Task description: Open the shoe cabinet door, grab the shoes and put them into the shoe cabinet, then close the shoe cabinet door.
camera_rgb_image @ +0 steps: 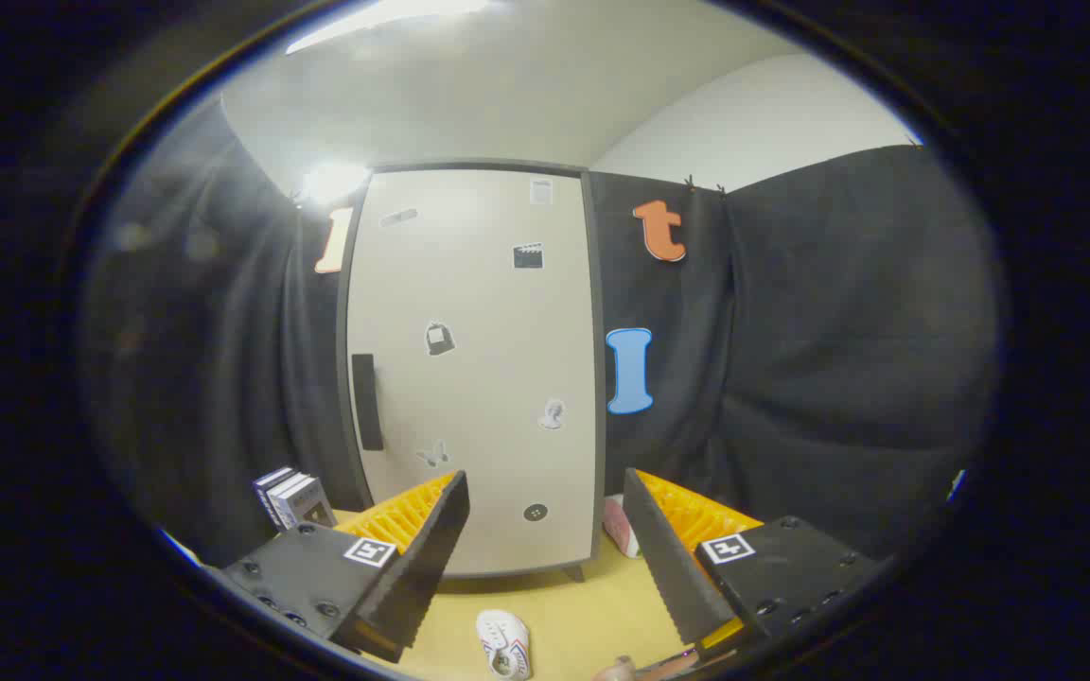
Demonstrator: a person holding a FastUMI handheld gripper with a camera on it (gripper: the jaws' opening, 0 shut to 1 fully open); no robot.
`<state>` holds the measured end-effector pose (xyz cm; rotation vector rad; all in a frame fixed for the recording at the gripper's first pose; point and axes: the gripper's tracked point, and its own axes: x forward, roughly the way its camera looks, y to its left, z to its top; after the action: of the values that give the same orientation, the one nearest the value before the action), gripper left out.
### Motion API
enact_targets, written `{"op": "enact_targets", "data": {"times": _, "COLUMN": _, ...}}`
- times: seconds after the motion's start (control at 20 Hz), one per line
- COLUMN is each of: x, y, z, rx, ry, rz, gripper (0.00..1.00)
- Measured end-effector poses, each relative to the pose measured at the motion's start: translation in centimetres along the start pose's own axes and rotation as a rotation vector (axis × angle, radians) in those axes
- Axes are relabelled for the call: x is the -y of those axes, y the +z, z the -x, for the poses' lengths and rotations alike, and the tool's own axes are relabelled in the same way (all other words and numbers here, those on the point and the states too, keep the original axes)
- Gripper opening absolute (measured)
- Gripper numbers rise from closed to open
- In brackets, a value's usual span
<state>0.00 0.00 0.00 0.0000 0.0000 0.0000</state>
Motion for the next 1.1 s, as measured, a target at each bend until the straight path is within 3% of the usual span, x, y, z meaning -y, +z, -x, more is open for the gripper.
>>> {"op": "enact_targets", "data": {"times": 0.3, "x": 4.1, "y": 0.1, "z": 3.3, "rx": 0.012, "ry": -0.089, "rz": 0.007, "gripper": 1.0}}
{"op": "enact_targets", "data": {"times": 0.55, "x": 5.4, "y": 0.7, "z": 4.1, "rx": 0.027, "ry": -0.096, "rz": -0.015, "gripper": 1.0}}
{"op": "enact_targets", "data": {"times": 0.8, "x": 3.4, "y": -0.2, "z": 2.5, "rx": 0.0, "ry": -0.037, "rz": -0.014, "gripper": 0.98}}
{"op": "enact_targets", "data": {"times": 1.1, "x": -6.6, "y": -1.2, "z": -2.9, "rx": -0.036, "ry": 0.178, "rz": -0.044, "gripper": 0.98}}
